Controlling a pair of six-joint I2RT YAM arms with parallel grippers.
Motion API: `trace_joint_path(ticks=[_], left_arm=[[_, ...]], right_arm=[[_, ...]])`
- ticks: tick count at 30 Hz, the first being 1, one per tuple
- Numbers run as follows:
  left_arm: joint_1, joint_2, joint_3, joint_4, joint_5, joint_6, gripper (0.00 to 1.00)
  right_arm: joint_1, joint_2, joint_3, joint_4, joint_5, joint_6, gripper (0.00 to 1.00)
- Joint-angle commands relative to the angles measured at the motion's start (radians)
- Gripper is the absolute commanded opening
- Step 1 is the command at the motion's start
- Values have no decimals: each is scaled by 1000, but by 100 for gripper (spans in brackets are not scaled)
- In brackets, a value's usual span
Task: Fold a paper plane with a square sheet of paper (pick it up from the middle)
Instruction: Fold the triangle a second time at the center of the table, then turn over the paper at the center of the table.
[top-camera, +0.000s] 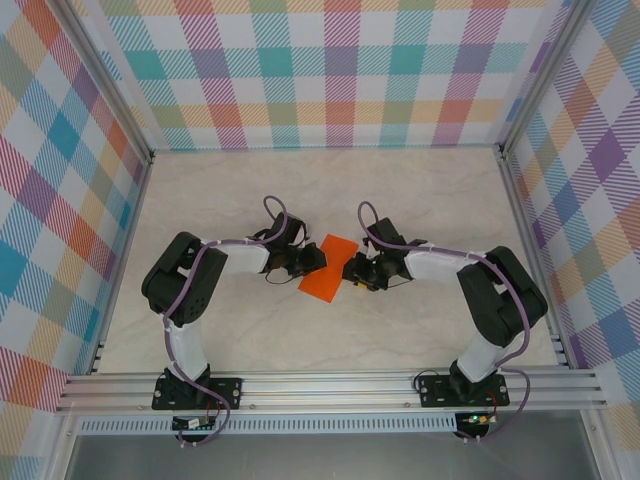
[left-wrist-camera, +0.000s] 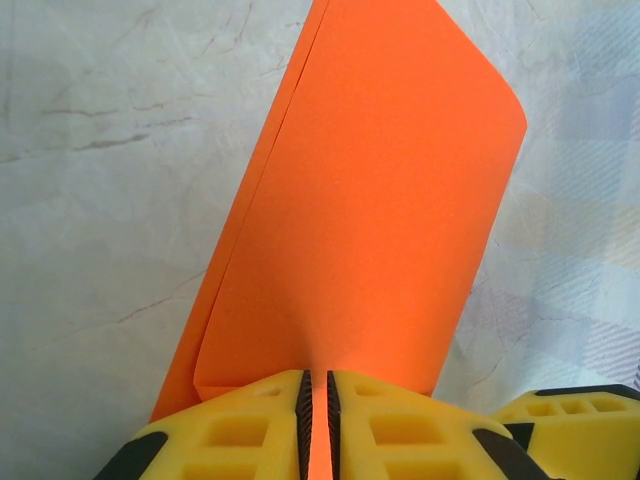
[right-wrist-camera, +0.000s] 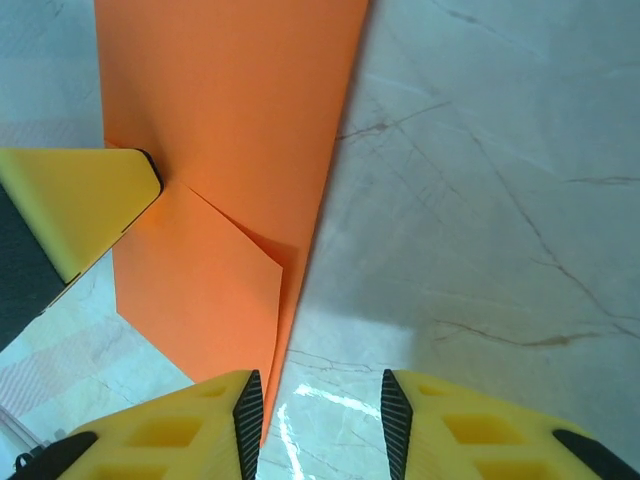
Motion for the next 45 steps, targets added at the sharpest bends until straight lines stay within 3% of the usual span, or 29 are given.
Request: trace_joint_path(ticks=[1,27,45], left_arm=[[-9,-14,-14,-56,-37,-4,16],[-8,-19,-4,-73,-41,0,16],[-8,-23,-5,-76,-45,2,16]], right_arm=[[4,41,0,76,-44,34,39],[-14,101,52,148,-78,76,34],[-21,38,56,78,0,61,35]])
